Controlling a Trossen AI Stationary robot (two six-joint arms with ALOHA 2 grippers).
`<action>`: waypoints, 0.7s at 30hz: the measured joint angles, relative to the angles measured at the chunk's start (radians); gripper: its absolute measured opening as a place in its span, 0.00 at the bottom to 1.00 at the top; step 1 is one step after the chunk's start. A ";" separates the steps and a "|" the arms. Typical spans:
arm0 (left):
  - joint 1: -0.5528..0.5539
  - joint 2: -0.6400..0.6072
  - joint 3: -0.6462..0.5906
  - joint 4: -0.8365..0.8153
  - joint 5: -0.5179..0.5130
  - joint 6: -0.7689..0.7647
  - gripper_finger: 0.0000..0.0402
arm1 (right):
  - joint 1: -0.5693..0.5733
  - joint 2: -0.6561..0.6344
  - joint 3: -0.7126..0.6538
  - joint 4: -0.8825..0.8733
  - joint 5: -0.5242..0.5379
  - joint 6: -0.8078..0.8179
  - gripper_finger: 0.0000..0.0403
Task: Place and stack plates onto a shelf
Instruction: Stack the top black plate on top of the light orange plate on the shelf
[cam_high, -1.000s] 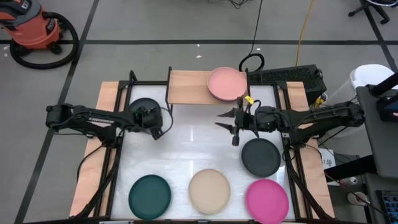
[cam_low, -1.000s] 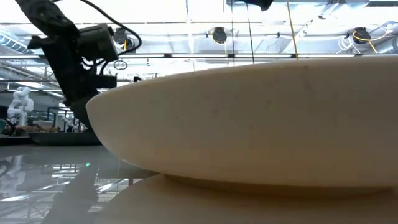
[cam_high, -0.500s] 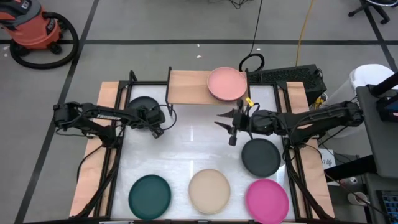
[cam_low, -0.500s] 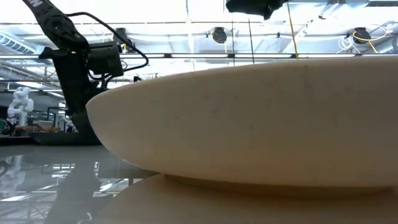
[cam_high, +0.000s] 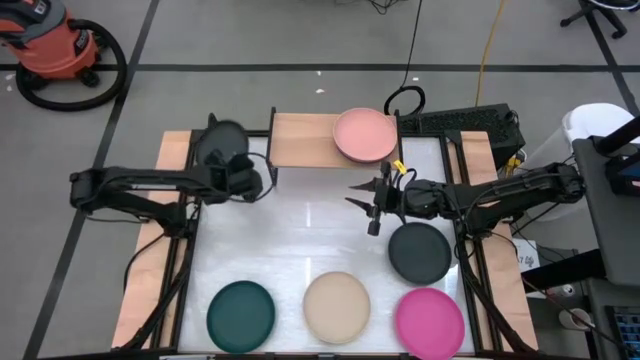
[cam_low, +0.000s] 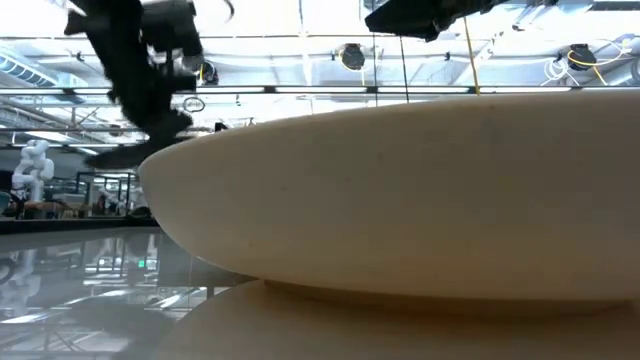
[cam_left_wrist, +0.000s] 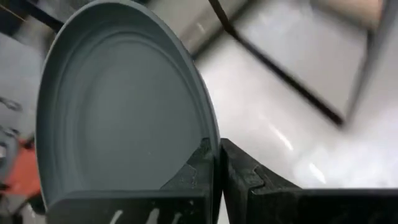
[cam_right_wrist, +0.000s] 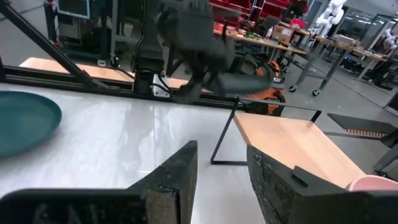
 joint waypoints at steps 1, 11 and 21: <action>-0.011 -0.017 0.020 0.004 -0.051 0.010 0.03 | 0.000 0.000 0.000 0.004 0.000 0.000 0.30; -0.067 -0.056 0.213 0.546 0.088 0.743 0.03 | 0.001 -0.003 0.000 0.160 -0.003 -0.026 0.30; -0.038 0.291 0.547 0.519 0.461 0.969 0.03 | 0.120 -0.092 0.000 0.209 -0.004 -0.146 0.30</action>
